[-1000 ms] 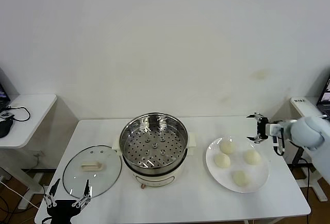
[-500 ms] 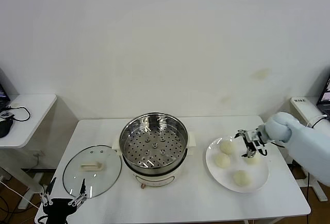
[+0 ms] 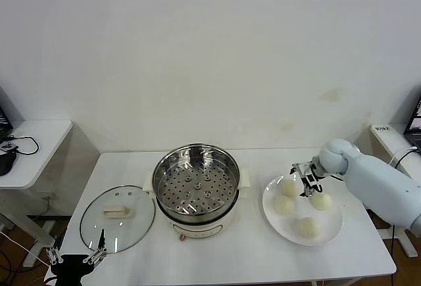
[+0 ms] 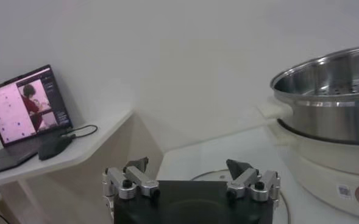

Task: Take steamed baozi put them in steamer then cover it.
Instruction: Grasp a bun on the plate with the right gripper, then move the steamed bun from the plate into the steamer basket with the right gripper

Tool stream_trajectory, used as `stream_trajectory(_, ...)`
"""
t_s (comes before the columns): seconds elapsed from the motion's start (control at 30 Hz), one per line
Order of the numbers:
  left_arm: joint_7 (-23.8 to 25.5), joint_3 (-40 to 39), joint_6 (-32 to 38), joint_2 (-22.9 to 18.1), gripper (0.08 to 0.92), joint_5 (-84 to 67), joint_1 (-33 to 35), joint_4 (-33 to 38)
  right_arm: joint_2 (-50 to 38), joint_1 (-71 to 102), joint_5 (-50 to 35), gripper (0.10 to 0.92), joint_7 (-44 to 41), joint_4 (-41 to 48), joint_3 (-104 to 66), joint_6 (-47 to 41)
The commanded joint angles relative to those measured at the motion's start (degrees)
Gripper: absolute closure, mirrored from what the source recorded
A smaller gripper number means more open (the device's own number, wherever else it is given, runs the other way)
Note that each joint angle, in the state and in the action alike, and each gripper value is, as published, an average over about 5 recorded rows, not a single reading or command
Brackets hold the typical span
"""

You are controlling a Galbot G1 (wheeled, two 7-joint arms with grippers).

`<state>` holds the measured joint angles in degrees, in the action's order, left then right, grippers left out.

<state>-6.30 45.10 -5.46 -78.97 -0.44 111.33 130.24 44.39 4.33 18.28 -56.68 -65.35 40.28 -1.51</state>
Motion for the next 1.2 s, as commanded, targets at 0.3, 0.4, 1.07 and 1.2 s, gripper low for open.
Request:
stream_trajectory(0.3, 0.22, 0.22, 0.05, 0.07, 0.177, 0.13, -0.21, -0.42, 3.34, -0.2, 2.13, 0.211, -0.25, 3.73, 0.91, -0.73)
stream_trajectory(0.4, 0.24, 0.18, 0.07, 0.05, 0.177, 0.19, -0.23, -0.52, 3.41, 0.12, 2.18, 0.231, -0.14, 3.99, 0.79, -1.05)
stream_trajectory(1.07, 0.17, 0.01, 0.09, -0.11, 0.177, 0.26, 0.02, -0.13, 0.95, -3.98, -0.42, 0.428, -2.55, 0.73, 2.46, -1.49)
stream_trajectory(1.2, 0.16, -0.11, 0.07, 0.11, 0.177, 0.24, -0.06, -0.12, -1.91, -7.95, -4.47, 0.424, -3.38, -2.59, 3.22, -2.01)
